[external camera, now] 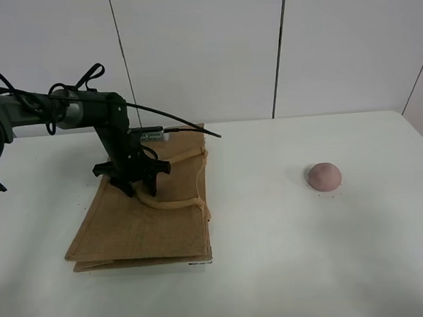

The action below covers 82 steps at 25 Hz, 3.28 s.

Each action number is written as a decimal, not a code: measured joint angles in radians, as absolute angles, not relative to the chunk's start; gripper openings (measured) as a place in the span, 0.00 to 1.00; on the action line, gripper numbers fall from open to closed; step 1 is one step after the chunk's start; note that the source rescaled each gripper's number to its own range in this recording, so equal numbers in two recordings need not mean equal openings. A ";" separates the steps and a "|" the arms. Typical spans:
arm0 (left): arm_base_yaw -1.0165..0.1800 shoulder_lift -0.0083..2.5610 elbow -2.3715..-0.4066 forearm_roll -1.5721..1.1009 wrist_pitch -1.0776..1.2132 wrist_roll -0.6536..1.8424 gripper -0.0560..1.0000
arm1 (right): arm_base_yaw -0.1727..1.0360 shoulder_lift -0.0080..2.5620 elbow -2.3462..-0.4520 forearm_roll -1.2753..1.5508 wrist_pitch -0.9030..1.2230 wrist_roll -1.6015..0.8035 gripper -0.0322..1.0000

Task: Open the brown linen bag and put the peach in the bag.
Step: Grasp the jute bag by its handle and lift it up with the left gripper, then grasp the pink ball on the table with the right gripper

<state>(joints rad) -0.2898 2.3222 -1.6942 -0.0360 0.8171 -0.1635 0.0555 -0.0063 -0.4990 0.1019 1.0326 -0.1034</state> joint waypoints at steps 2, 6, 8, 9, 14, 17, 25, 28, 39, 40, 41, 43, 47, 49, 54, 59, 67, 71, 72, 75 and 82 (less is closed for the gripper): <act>-0.291 2.325 -1.699 -0.036 0.820 -0.165 0.37 | 0.055 -0.006 -0.499 0.103 1.033 -0.103 1.00; -0.291 2.331 -1.747 -0.037 0.885 -0.166 0.21 | 0.055 -0.006 -0.499 0.103 1.033 -0.103 1.00; -0.291 2.330 -1.784 -0.036 0.943 -0.168 0.05 | 0.055 -0.006 -0.499 0.103 1.033 -0.103 1.00; -0.291 2.325 -1.805 -0.036 0.978 -0.168 0.05 | 0.055 -0.006 -0.499 0.103 1.033 -0.103 1.00; -0.291 2.229 -1.910 -0.037 1.110 -0.168 0.05 | 0.055 -0.006 -0.499 0.103 1.033 -0.103 1.00; -0.291 2.145 -1.968 -0.038 1.164 -0.168 0.05 | 0.055 -0.006 -0.499 0.103 1.033 -0.103 1.00; -0.291 1.997 -2.075 -0.039 1.169 -0.146 0.05 | 0.055 -0.006 -0.499 0.103 1.033 -0.103 1.00; -0.291 1.955 -2.087 -0.039 1.170 -0.119 0.05 | 0.055 -0.006 -0.499 0.103 1.033 -0.103 1.00; -0.291 1.844 -2.088 -0.047 1.171 -0.098 0.05 | 0.055 -0.006 -0.499 0.098 1.033 -0.102 1.00; -0.291 1.838 -2.088 -0.052 1.171 -0.094 0.05 | 0.055 -0.001 -0.499 0.095 1.033 -0.098 1.00; -0.291 1.835 -2.088 -0.054 1.171 -0.090 0.05 | 0.055 0.015 -0.499 0.094 1.032 -0.095 1.00; -0.291 1.831 -2.088 -0.056 1.171 -0.086 0.05 | 0.055 0.079 -0.505 0.092 1.023 -0.085 1.00; -0.291 1.830 -2.088 -0.087 1.171 -0.083 0.05 | 0.055 0.341 -0.560 0.092 0.935 -0.067 1.00; -0.291 1.830 -2.088 -0.102 1.171 -0.082 0.05 | 0.055 0.505 -0.596 0.092 0.881 -0.066 1.00; -0.291 1.830 -2.088 -0.109 1.171 -0.079 0.05 | 0.055 1.000 -0.735 0.095 0.782 -0.066 1.00; -0.291 1.830 -2.088 -0.110 1.171 -0.078 0.05 | 0.055 1.494 -1.012 0.095 0.781 -0.066 1.00; -0.291 1.830 -2.088 -0.110 1.171 -0.078 0.05 | 0.067 1.988 -1.443 0.121 0.908 -0.066 1.00; -0.291 1.830 -2.088 -0.110 1.171 -0.078 0.05 | 0.097 2.105 -1.548 0.126 0.912 -0.066 1.00; -0.291 1.830 -2.088 -0.110 1.171 -0.078 0.05 | 0.101 2.124 -1.559 0.131 0.907 -0.060 1.00; -0.291 1.830 -2.088 -0.110 1.171 -0.078 0.05 | 0.100 2.177 -1.569 0.121 0.901 -0.010 1.00; -0.291 1.830 -2.088 -0.110 1.171 -0.078 0.05 | 0.091 2.207 -1.570 0.060 0.921 0.043 1.00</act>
<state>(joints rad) -0.2905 1.8303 -2.0875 -0.1102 1.1713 -0.0781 0.0915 2.2070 -1.5703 0.0599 0.9211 0.0425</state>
